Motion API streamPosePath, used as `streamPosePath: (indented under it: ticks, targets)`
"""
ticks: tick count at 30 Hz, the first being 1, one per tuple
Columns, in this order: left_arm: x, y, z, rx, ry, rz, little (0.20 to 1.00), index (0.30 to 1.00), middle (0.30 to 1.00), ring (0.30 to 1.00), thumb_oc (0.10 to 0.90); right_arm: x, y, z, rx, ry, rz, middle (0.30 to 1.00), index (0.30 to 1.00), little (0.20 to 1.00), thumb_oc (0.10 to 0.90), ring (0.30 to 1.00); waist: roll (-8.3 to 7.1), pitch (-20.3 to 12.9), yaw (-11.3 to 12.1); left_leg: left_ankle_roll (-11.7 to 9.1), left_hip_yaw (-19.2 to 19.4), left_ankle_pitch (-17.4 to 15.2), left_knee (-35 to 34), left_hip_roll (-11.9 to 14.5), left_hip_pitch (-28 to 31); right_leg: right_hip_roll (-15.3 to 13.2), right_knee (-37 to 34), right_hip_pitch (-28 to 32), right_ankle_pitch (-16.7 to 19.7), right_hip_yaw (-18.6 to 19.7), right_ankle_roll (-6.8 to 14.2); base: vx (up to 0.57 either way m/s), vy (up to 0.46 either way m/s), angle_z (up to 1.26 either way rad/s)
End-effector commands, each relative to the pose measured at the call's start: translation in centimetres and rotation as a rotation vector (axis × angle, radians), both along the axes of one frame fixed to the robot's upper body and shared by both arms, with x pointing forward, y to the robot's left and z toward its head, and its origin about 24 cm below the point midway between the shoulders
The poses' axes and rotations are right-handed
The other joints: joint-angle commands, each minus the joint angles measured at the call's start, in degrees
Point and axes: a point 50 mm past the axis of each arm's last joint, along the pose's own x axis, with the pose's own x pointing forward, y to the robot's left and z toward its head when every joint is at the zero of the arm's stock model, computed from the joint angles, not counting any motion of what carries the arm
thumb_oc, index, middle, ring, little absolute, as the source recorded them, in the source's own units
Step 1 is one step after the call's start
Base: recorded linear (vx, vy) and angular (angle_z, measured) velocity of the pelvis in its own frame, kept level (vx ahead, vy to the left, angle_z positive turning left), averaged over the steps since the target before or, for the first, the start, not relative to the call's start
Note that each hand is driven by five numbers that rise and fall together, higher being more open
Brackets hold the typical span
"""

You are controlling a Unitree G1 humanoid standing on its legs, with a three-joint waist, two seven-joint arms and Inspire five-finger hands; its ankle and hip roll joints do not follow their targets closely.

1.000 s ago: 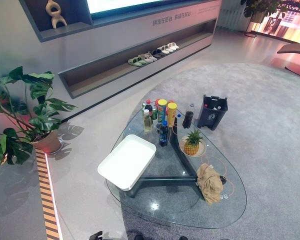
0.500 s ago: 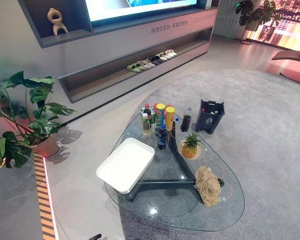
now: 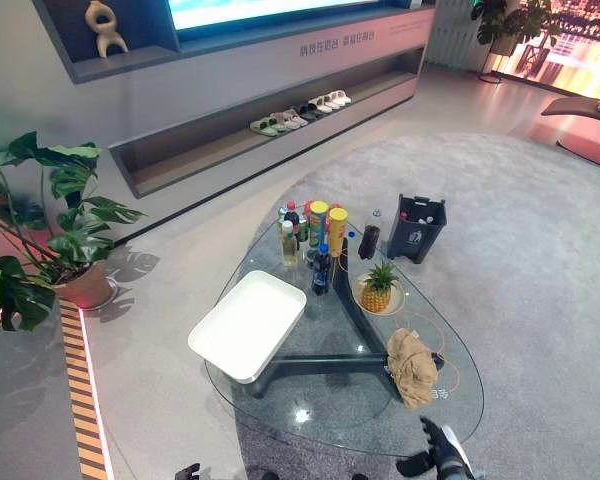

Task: Wipe the table with a cloth and put it in the basket.

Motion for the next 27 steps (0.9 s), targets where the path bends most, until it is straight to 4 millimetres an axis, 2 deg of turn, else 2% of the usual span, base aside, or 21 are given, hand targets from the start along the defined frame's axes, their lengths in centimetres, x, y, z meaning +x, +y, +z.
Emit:
streamPosePath:
  ticks: [1, 9, 14, 16, 22, 27]
  targets:
    - [0.9, -0.4, 0.1, 0.021, -0.023, -0.032, 0.9, 0.9, 0.9, 0.9, 0.8, 5.6, -0.3, 5.2, -0.047, -0.3, 0.035, 0.9, 0.9, 0.9, 0.8, 0.9, -0.02, 3.1, -0.5, 1.8, 1.1, -4.0, 0.7, -1.5, 0.1, 0.6, 2.7, -2.3, 0.1, 2.1, 1.6, -0.01, -0.002, -0.04]
    - [0.2, -0.7, 0.0, 0.02, -0.027, -0.016, 0.9, 0.9, 0.9, 0.9, 0.8, 8.8, -0.4, 11.5, -0.094, -0.64, 0.024, 0.9, 0.9, 0.9, 0.8, 0.9, 0.53, 3.7, -1.1, 1.8, 2.5, -4.0, 0.6, -1.2, -0.5, 0.2, 3.0, -3.8, 0.2, 2.3, 1.9, 0.01, 0.013, -0.07]
    - [0.4, -0.8, 0.0, 0.02, -0.04, -0.031, 0.9, 0.9, 0.9, 0.9, 0.8, 9.8, -1.1, 13.6, -0.171, -0.771, -0.045, 0.9, 0.9, 0.9, 0.8, 0.9, 0.95, 5.2, -1.0, 1.9, 3.3, -4.4, 2.3, -1.1, -1.9, -0.2, 4.2, -5.3, 0.0, 2.2, 1.7, 0.01, 0.008, -0.01]
    - [1.0, -0.9, 0.2, 0.02, -0.063, -0.036, 0.9, 0.9, 0.9, 0.9, 0.8, 10.5, -1.4, 14.6, -0.195, -0.827, -0.084, 0.9, 0.9, 0.9, 0.8, 0.9, 1.18, 6.6, -0.9, 2.0, 3.5, -4.6, 4.0, -1.1, -3.6, -0.2, 5.3, -6.8, -0.3, 2.3, 1.5, -0.1, 0.015, -0.09]
    - [5.9, -1.2, 1.4, 0.016, -0.203, -0.07, 0.9, 0.9, 0.9, 0.9, 0.8, 14.2, -1.9, 18.7, -0.258, -0.985, -0.203, 0.9, 0.9, 0.9, 0.8, 0.9, 1.59, 14.7, -0.5, 2.0, 3.4, -5.1, 13.8, -1.6, -14.1, -0.4, 13.3, -15.4, -1.9, 1.5, -0.2, -0.22, 0.022, -0.01]
    - [7.2, -1.9, 1.8, 0.002, -0.253, -0.106, 0.9, 0.9, 0.9, 0.9, 0.8, 15.5, -2.4, 20.1, -0.279, -1.021, -0.265, 0.9, 0.9, 0.9, 0.8, 0.9, 2.67, 17.8, -0.1, 2.2, 2.7, -5.5, 16.3, -2.5, -17.1, -0.9, 15.4, -18.2, -2.0, 1.1, -0.9, -0.06, 0.055, 0.07]
